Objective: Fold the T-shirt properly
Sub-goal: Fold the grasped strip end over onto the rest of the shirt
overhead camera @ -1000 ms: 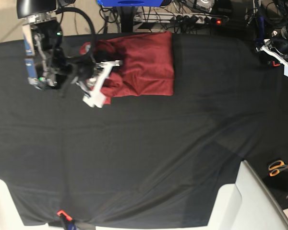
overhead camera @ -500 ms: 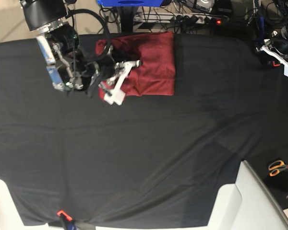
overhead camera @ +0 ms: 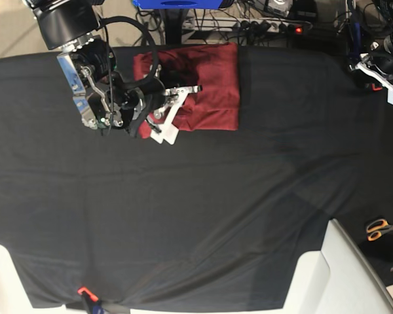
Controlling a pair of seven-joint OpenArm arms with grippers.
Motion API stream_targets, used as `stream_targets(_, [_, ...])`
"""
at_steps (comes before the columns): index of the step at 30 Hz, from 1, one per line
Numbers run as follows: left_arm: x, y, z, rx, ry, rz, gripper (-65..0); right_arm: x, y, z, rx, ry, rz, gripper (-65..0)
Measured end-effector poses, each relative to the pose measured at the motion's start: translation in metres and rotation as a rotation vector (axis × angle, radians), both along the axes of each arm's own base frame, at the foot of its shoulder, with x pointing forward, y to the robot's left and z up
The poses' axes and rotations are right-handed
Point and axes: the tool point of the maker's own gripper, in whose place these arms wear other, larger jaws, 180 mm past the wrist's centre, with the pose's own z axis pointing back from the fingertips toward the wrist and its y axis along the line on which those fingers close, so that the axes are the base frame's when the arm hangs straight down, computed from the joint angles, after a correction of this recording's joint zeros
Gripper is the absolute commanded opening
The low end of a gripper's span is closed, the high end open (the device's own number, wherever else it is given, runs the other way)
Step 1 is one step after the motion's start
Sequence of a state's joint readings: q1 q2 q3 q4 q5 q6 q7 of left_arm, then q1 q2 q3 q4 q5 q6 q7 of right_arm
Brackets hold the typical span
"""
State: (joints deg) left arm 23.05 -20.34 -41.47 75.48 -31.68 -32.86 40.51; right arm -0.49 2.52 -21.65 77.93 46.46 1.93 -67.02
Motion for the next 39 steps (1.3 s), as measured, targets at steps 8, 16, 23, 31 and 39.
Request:
stream_targets(8, [0.0, 0.0, 0.0, 0.0, 0.0, 0.0, -65.0, 0.012, 0.001, 0.007, 0.009, -0.02, 0.003, -26.1])
stream_targets(16, [0.0, 0.0, 0.0, 0.0, 0.0, 0.0, -65.0, 0.008, 0.027, 0.016, 0.013, -0.064, 0.146, -26.3])
stream_targets(23, [0.0, 0.0, 0.0, 0.0, 0.0, 0.0, -65.0, 0.0, 0.039, 0.015, -0.006, -0.068, 0.239, -26.3])
stream_targets(31, [0.0, 0.0, 0.0, 0.0, 0.0, 0.0, -65.0, -0.007, 0.04, 0.01, -0.044, -0.028, 0.306, -26.4])
stream_targets(39, [0.009, 0.0, 0.003, 0.0, -0.021, 0.0, -65.0, -0.013, 0.065, 0.021, -0.036, -0.072, 0.43, -26.3])
